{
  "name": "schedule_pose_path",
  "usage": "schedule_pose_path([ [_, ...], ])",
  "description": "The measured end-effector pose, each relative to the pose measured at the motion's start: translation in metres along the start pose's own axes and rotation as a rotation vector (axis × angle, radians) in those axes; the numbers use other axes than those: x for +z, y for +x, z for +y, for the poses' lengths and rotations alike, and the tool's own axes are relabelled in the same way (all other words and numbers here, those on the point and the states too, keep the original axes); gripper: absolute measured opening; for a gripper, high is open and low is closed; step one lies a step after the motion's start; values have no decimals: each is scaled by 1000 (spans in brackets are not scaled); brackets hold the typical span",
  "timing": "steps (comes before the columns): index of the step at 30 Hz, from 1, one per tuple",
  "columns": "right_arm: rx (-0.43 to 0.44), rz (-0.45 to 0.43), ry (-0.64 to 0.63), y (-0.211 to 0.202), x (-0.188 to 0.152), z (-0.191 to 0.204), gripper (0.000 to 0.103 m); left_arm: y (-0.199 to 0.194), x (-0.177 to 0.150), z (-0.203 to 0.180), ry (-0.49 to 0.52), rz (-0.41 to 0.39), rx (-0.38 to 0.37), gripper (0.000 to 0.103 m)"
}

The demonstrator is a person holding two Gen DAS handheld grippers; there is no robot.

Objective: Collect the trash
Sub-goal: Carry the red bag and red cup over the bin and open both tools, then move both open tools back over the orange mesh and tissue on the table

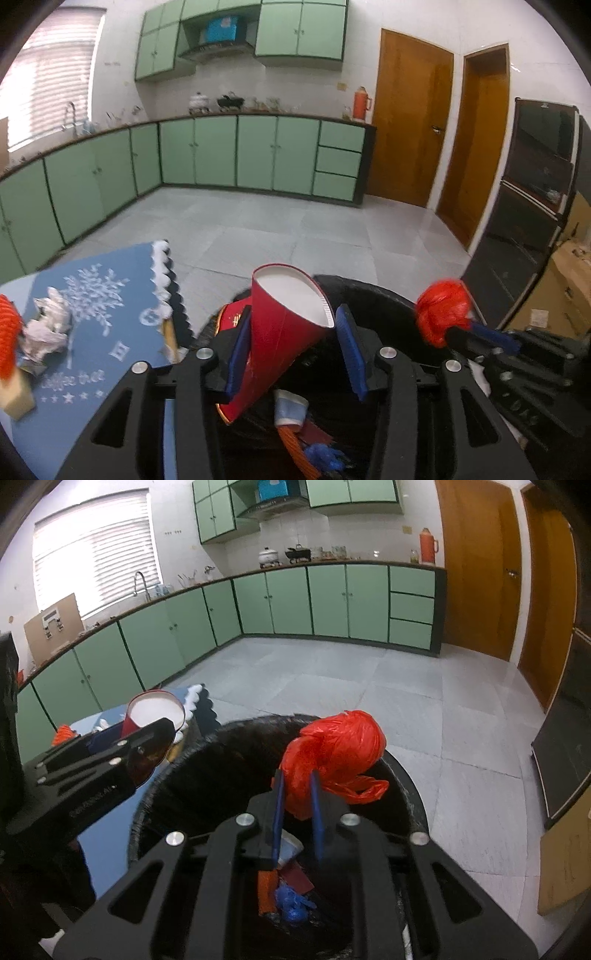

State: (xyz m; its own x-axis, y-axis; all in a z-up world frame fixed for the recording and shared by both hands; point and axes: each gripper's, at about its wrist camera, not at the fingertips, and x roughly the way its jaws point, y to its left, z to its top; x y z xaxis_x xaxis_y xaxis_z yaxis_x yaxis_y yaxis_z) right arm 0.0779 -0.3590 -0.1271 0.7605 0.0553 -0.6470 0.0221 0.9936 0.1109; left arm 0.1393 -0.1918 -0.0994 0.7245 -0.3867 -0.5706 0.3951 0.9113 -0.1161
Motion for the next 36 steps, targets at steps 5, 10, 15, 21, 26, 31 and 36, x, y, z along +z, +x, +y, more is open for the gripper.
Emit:
schedule_pose_path([
  [5,-19,4,38,1,-8,-4,46,-9,0,5,-13,-7,-18,67],
  [10,-52,-16,61,-5,-5,-1,88,-25,0,21,-11,-32,42,71],
  [15,-28,-37,104,-20,2,11,94,-53,0,47,-12,-77,130,78],
  [21,31,-83,63,-32,16,49,95,-94,-6,91,-35,-115,242,80],
  [26,94,-98,13,-26,25,94,95,-127,-15,137,-75,-145,360,80],
  [31,153,-90,-38,-14,27,141,95,-151,-26,179,-97,-152,464,80],
  [36,212,-91,-85,3,33,191,95,-165,-39,218,-133,-142,533,80],
])
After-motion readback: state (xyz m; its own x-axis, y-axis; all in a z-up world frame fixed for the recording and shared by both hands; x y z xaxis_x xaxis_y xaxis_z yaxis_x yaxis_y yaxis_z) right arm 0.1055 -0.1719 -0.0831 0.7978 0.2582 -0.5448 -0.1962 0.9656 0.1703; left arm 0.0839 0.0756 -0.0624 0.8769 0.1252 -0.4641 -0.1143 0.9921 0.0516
